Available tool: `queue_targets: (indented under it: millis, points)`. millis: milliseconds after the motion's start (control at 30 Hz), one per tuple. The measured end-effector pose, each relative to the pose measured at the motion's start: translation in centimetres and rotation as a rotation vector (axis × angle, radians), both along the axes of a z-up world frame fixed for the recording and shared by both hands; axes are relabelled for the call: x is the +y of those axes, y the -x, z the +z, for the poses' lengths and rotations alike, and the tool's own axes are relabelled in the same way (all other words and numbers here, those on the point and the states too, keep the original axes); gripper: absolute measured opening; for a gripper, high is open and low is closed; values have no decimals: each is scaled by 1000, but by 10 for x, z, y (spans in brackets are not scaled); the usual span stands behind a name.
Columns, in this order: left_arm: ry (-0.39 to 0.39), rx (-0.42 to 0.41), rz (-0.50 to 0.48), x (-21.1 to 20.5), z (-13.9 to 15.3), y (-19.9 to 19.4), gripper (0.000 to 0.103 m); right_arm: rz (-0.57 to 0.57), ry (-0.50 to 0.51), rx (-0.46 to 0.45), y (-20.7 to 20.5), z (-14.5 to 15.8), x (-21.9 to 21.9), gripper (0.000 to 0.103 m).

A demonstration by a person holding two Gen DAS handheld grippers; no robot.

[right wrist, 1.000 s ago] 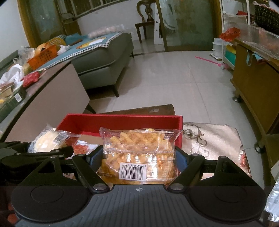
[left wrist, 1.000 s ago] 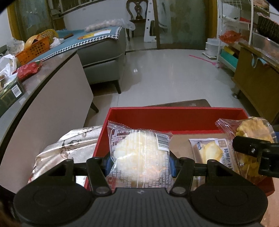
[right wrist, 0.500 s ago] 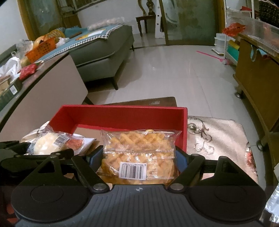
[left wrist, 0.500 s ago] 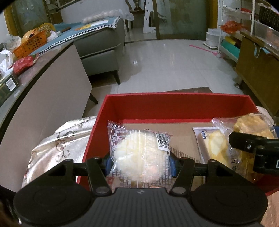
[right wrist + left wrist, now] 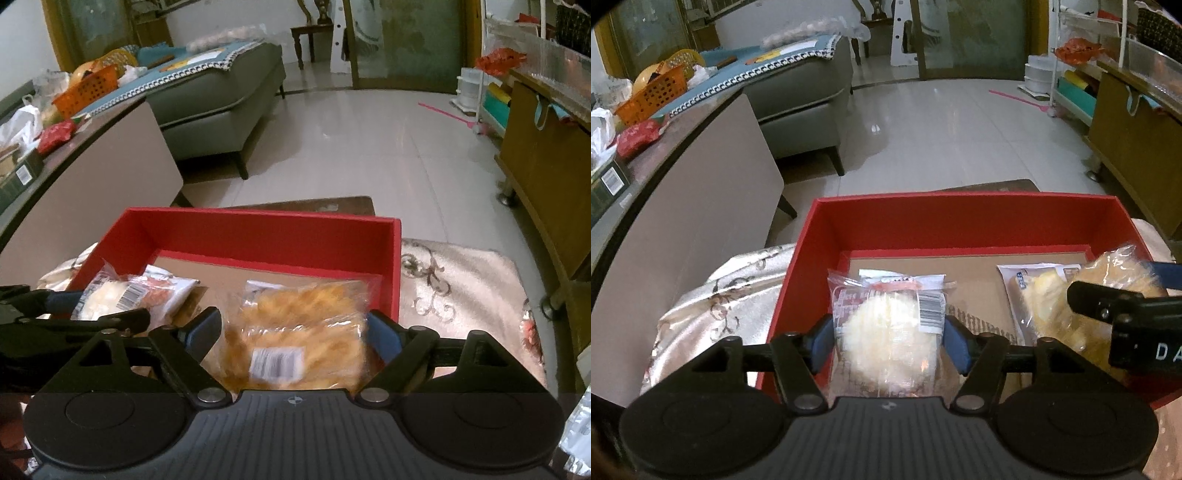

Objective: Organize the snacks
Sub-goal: 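Lower the bun packet into the red box with left while right lowers the waffle bag, then open both grippers and withdraw them up from the red box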

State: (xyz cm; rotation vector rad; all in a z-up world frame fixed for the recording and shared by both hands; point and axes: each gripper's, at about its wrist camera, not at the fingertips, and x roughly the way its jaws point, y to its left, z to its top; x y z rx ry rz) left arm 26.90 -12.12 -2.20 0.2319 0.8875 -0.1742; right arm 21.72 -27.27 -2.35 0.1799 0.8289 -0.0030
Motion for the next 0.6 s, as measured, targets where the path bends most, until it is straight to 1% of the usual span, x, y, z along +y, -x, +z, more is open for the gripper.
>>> queue_targets:
  millis: [133,367,600]
  points:
    - [2,-22,1,0,5,2,63,-12,-8,-13,1,3,-3,89]
    - [-1,-36,0,2,12,5,64,-13,-12,-17,6,8,-3,89]
    - [26,-56,12,10,27,16,64,-2,-22,-44,15,23,3,89]
